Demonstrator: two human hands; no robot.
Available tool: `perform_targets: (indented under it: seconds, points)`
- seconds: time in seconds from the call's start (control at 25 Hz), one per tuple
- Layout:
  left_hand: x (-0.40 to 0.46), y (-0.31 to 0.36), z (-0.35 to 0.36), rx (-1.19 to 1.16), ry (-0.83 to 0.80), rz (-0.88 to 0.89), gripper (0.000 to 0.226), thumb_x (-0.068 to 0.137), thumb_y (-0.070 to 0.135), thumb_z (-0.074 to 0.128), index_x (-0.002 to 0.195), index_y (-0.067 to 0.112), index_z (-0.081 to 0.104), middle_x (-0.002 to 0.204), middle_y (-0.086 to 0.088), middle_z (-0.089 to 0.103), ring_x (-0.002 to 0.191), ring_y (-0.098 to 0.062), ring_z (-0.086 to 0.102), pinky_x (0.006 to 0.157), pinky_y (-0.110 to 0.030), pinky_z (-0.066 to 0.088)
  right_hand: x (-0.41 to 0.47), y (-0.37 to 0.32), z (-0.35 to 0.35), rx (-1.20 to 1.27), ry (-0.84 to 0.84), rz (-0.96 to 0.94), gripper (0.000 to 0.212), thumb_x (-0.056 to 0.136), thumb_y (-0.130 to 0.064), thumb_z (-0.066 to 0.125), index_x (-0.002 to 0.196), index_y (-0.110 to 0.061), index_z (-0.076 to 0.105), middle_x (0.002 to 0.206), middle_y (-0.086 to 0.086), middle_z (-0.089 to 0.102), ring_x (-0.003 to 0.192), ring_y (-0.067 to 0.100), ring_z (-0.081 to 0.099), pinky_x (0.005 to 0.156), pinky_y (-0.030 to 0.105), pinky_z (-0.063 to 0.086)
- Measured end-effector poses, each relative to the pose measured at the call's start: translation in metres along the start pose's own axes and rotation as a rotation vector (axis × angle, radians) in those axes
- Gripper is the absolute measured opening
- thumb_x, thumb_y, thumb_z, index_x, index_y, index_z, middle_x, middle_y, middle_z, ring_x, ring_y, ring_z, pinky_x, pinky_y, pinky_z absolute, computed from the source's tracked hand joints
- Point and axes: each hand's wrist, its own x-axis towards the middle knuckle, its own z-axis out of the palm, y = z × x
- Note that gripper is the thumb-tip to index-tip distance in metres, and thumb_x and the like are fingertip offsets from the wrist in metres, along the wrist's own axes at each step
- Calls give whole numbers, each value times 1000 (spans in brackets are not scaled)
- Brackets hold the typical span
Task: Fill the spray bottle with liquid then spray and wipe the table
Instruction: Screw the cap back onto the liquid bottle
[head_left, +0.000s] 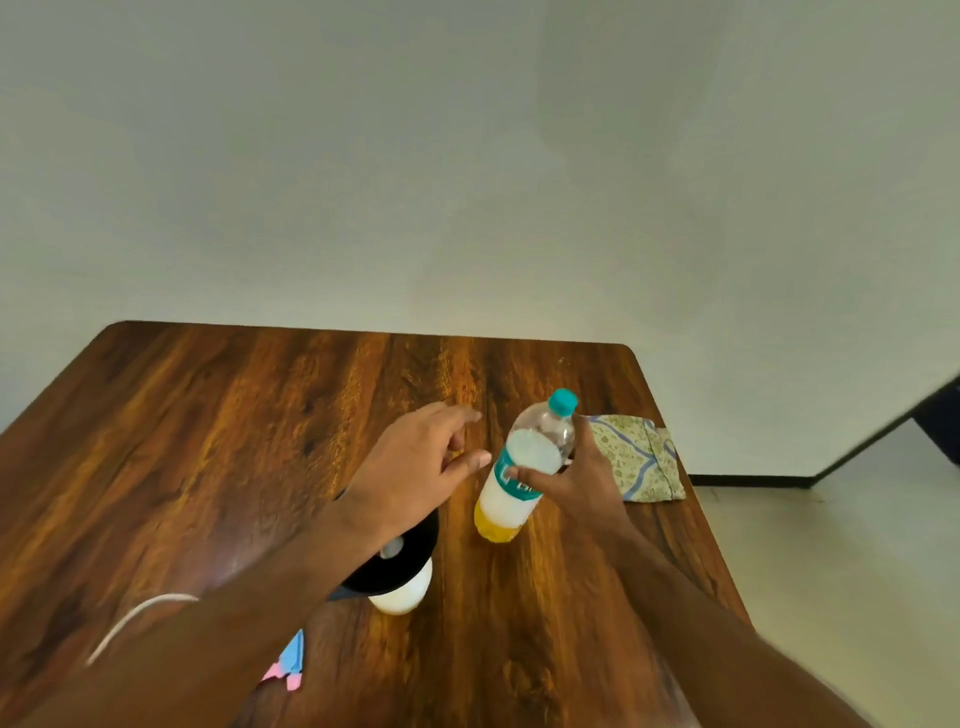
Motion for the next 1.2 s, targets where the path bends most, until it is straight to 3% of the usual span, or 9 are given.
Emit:
perform_targets:
  seconds: [0.16,0.32,0.48,0.72,1.08,1.2]
  points:
    - [15,13,16,-26,10,-21,47,91,41,65,133,24,59,90,14,57,79,-4,58,69,-17,51,86,11,-56,8,138,-28,83,66,-43,86,132,-25,38,124,-7,59,109,10,62,89,32,57]
    - [38,26,43,-39,-24,-61,46,89,47,61,132,31,58,86,24,51,77,0,57,66,-12,47,171,28,-105,23,331,39,86,66,-34,87,134,-21,36,127,2,60,111,19,62,88,27,50]
    - [68,34,69,-49,-72,-105,46,87,52,59,131,39,56,84,24,51,76,1,57,65,-13,46,252,68,-140,-35,461,92,86,64,-34,86,134,-17,40,127,6,60,115,26,61,94,33,48]
    - [90,35,93,-102,-119,-158,46,86,57,58,130,44,56,86,25,51,82,1,58,67,-13,48,329,114,-154,-82,496,111,87,67,-29,86,138,-15,39,130,8,57,118,28,57,101,42,46]
    - [93,14,105,-82,-190,-250,70,73,91,21,124,54,53,90,30,52,94,4,57,65,-9,47,366,139,-153,-107,470,126,85,68,-25,86,137,-13,38,131,10,58,118,30,59,101,42,47]
    - [95,16,105,-79,-208,-267,64,76,86,27,125,53,52,94,29,53,95,3,56,66,-10,47,369,139,-152,-109,419,157,80,72,-29,83,137,-12,37,133,10,57,118,32,59,101,42,48]
